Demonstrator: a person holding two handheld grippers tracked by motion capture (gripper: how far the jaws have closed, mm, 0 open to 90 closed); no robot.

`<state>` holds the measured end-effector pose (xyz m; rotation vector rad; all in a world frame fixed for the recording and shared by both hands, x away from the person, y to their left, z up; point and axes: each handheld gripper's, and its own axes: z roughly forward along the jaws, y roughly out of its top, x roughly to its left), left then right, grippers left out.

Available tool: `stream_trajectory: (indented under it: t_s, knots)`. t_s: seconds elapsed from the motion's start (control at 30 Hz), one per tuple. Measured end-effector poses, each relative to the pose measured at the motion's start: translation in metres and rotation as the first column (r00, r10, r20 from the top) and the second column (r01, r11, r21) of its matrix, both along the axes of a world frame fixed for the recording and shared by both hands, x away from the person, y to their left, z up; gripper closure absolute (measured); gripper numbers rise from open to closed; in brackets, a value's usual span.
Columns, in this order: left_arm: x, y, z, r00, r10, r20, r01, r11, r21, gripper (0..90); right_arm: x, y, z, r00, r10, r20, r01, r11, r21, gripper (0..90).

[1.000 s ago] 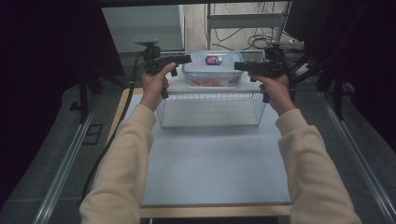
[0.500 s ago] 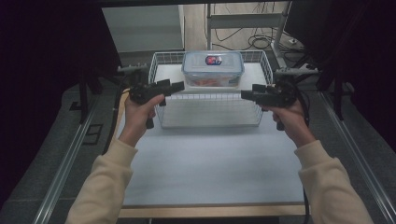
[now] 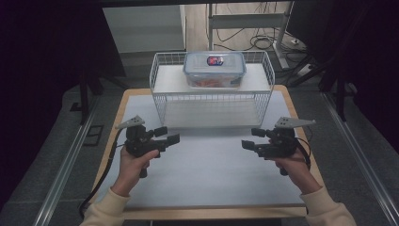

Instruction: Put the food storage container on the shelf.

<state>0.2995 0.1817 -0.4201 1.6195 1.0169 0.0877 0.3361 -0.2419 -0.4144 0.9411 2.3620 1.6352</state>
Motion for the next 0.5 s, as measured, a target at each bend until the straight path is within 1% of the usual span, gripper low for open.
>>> stream_trajectory:
  t_s: [0.03,0.07,0.1,0.13,0.23,0.27,0.3,0.33,0.4,0.43,0.5]
  knots:
    - [-0.001,0.001,-0.005,1.0,0.0,-0.005,0.0,1.0,0.008,23.3,0.0,0.0,0.0,1.0,0.0,0.0,0.0,1.0,0.0,26.4]
    - [-0.002,0.001,-0.01,0.9999,-0.002,-0.01,0.002,0.9999,0.013,23.4,-0.001,0.001,-0.009,0.9999,-0.001,-0.015,0.001,1.0,-0.001,26.3]
    - [-0.003,0.0,-0.015,0.9998,0.0,-0.018,0.001,0.9999,0.016,23.4,-0.001,0.001,-0.009,0.9999,-0.001,-0.015,0.001,1.0,-0.001,26.3]
    - [-0.001,-0.001,-0.021,0.9992,-0.009,-0.038,0.011,0.9994,0.034,23.2,0.001,0.003,-0.016,0.9995,-0.003,-0.032,0.003,1.0,-0.008,25.9]
    - [-0.002,-0.003,-0.024,0.9993,-0.009,-0.036,0.011,0.999,0.044,23.2,0.003,0.004,-0.018,0.9993,-0.006,-0.037,0.006,1.0,-0.015,25.4]
    - [-0.002,-0.004,-0.025,0.9992,-0.018,-0.037,0.02,0.9987,0.046,23.2,0.003,0.006,-0.017,0.9995,-0.008,-0.03,0.008,1.0,-0.009,25.1]
    - [-0.002,-0.004,-0.025,0.9992,-0.018,-0.037,0.02,0.9987,0.046,23.1,0.003,0.006,-0.017,0.9995,-0.008,-0.03,0.008,1.0,-0.009,25.1]
    - [-0.002,-0.004,-0.026,0.9992,-0.019,-0.036,0.021,0.9985,0.051,23.1,0.001,0.006,-0.017,0.9998,-0.01,-0.019,0.009,1.0,-0.014,23.6]
    - [-0.002,-0.004,-0.027,0.999,-0.019,-0.04,0.021,0.9986,0.048,23.1,0.001,0.006,-0.017,0.9998,-0.015,-0.012,0.015,1.0,-0.015,22.8]
    - [-0.002,-0.003,-0.03,0.9987,-0.019,-0.048,0.021,0.9989,0.042,23.1,0.0,0.003,-0.019,0.9995,-0.029,-0.01,0.029,1.0,-0.011,22.1]
    - [-0.002,-0.002,-0.032,0.9987,-0.015,-0.049,0.017,0.999,0.042,23.1,-0.001,0.002,-0.02,0.9994,-0.031,-0.014,0.031,0.999,-0.01,21.5]
